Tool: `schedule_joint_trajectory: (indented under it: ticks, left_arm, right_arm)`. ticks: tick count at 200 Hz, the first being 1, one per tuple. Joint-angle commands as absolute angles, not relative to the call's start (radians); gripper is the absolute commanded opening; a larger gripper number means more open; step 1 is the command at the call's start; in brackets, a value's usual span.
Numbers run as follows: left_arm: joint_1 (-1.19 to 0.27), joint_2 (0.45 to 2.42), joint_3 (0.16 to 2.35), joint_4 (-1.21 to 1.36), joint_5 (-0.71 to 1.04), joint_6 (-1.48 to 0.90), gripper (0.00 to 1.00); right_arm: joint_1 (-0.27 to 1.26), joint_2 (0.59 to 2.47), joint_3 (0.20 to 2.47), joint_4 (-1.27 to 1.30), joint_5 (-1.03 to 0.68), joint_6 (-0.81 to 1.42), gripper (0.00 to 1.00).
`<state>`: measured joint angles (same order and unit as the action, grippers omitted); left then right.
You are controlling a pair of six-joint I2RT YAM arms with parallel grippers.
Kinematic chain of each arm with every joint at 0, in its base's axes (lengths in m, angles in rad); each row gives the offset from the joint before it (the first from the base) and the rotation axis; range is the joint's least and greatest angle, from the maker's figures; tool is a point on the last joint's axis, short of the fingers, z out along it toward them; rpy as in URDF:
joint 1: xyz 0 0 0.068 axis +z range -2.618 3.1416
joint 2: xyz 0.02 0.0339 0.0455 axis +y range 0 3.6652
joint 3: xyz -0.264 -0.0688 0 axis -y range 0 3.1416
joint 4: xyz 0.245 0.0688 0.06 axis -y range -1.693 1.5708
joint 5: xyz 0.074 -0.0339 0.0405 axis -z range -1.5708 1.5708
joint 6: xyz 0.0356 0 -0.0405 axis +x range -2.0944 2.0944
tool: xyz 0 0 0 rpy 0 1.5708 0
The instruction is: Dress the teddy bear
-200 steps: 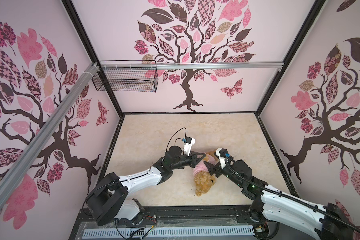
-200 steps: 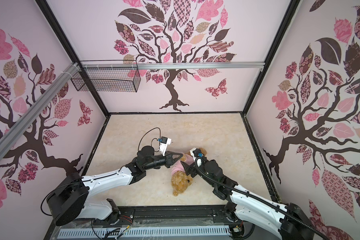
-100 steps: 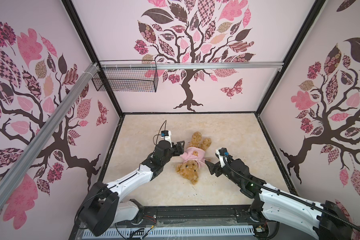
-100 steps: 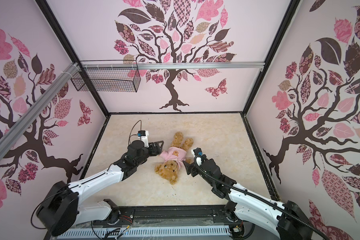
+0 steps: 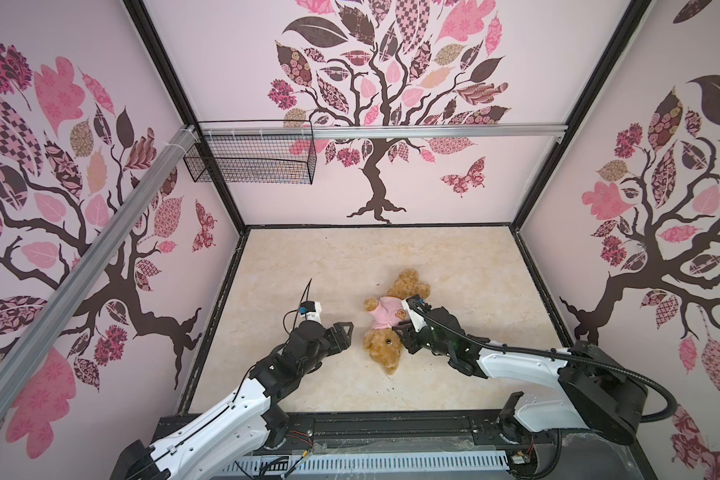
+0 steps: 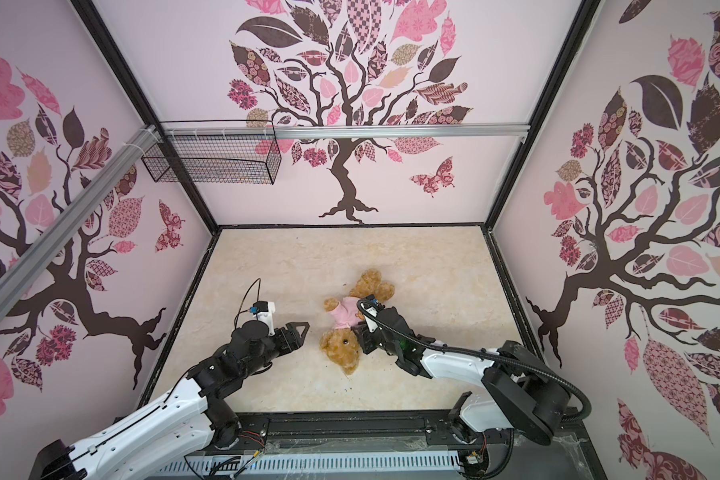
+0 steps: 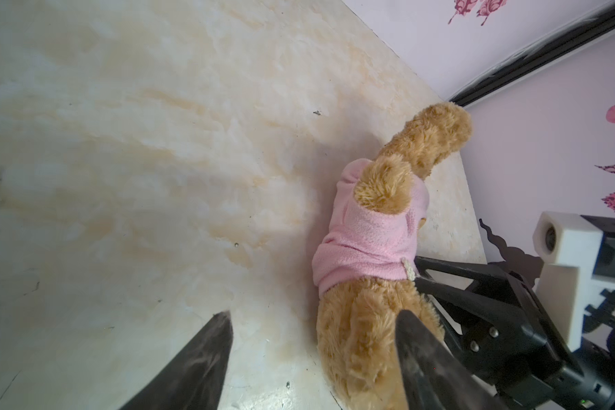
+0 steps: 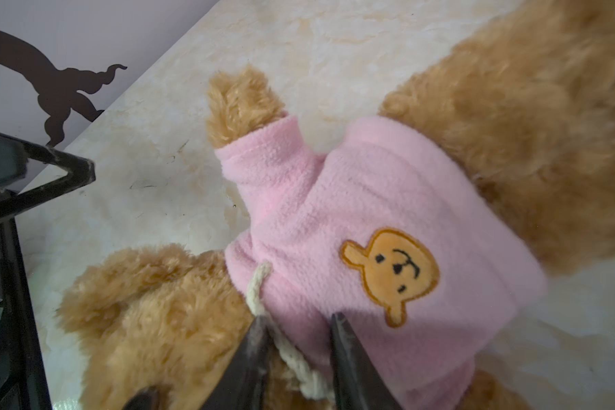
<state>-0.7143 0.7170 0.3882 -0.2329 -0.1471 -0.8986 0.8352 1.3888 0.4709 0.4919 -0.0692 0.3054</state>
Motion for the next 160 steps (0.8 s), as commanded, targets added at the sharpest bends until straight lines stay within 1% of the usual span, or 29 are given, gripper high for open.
schedule_joint_trajectory:
  ticks: [1,17,34,66,84,105,129,160]
  left_arm:
    - [-0.715,0.647,0.356,-0.347,-0.263,-0.906,0.75]
    - [-0.712,0.599,0.364,-0.405,-0.315,-0.891,0.76]
    - [-0.713,0.553,0.367,-0.438,-0.313,-0.891,0.77]
    - [-0.722,0.517,0.376,-0.502,-0.223,-0.956,0.79]
    - [-0.751,0.502,0.385,-0.561,-0.22,-0.988,0.8]
    - [-0.774,0.469,0.374,-0.602,-0.215,-1.002,0.8]
    - [-0.777,0.46,0.359,-0.595,-0.151,-0.967,0.8]
    - [-0.776,0.514,0.363,-0.575,-0.054,-0.889,0.8]
  right_arm:
    - [0.918,1.478,0.518,0.567,-0.113,0.383,0.34]
    - [0.943,1.539,0.581,0.616,-0.166,0.432,0.4]
    - [0.943,1.561,0.629,0.652,-0.197,0.454,0.47]
    - [0.928,1.498,0.711,0.517,-0.089,0.305,0.65]
    - [0.87,1.513,0.753,0.484,-0.12,0.254,0.71]
    - [0.8,1.609,0.871,0.405,-0.223,0.211,0.72]
    - [0.79,1.756,1.029,0.295,-0.239,0.123,0.72]
    - [0.753,1.902,1.161,0.211,-0.252,0.116,0.68]
